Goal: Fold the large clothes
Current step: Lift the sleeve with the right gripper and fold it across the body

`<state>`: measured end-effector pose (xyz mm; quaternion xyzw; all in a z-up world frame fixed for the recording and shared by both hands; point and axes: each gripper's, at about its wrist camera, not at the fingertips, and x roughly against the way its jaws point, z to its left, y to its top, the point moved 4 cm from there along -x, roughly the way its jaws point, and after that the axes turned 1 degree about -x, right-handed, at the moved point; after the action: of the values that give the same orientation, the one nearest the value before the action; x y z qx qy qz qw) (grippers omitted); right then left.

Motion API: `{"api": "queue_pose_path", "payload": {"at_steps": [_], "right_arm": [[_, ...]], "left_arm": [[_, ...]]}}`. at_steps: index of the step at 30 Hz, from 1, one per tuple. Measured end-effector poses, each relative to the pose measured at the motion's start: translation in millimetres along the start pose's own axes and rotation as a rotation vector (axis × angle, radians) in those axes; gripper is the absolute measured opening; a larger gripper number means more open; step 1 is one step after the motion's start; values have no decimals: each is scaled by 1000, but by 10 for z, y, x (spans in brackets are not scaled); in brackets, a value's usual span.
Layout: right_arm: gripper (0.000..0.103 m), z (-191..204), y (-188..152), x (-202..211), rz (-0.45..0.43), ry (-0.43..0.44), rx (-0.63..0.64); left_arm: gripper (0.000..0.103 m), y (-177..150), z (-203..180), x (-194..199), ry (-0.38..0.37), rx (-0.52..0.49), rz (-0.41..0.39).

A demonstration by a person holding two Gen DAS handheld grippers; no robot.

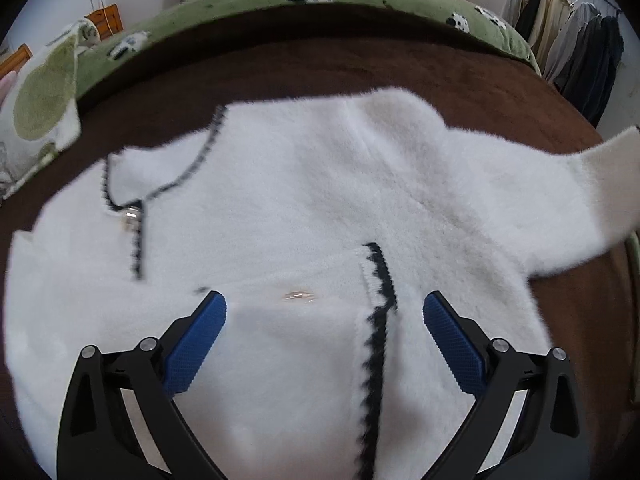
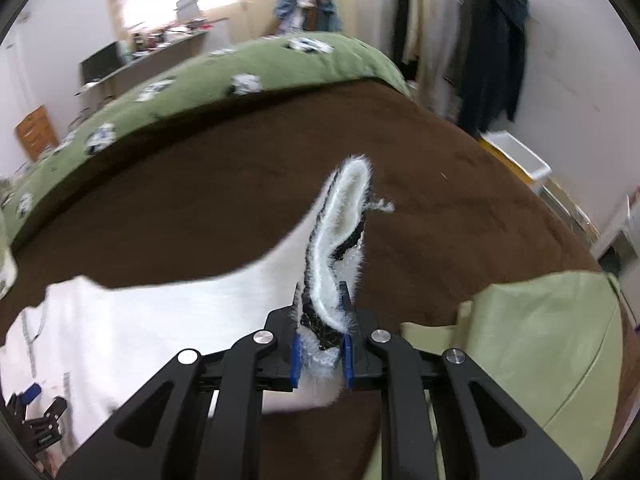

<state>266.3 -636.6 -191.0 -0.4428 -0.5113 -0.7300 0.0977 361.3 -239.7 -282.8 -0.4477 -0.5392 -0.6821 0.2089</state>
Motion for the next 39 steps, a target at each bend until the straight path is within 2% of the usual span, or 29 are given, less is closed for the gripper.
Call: {"api": "queue_pose_path", "payload": {"at_steps": [5,9,11,14,16,21,25,28,31,35,39], "right_arm": [[16,590,155,542,-82,74,77],[16,1187,196,1005,-142,182,130],[16,1490,178,1163,-154,228,158],[16,2088,33,1370,-132,360,189],[15,2435,-76,1448,-126,396,227],[15,3449,-559,1561,-58,517,309],[15,4225,-1103,1512,16,563,386],[15,4656,-1551,1372,84,581,419],[15,4930,-2030,1140,152,558,461],[15,5111,-2545,803,220,514,531],[16,5100,-2831,552,276,491,533]], "left_arm": [[97,12,287,434,41,1,-42],[97,-92,524,714,83,-1,-65],[97,-163,665,851,101,3,-70],[97,-324,927,1096,131,20,-96],[97,-452,1135,1227,152,46,-104],[97,-784,1679,1453,196,127,-92],[97,-1054,2070,1603,235,191,-82],[97,-1260,2330,1715,276,223,-74],[97,-1398,2550,1742,305,243,-58],[97,-1527,2754,1706,298,283,-46],[97,-1615,2842,1604,288,311,-31]]}}
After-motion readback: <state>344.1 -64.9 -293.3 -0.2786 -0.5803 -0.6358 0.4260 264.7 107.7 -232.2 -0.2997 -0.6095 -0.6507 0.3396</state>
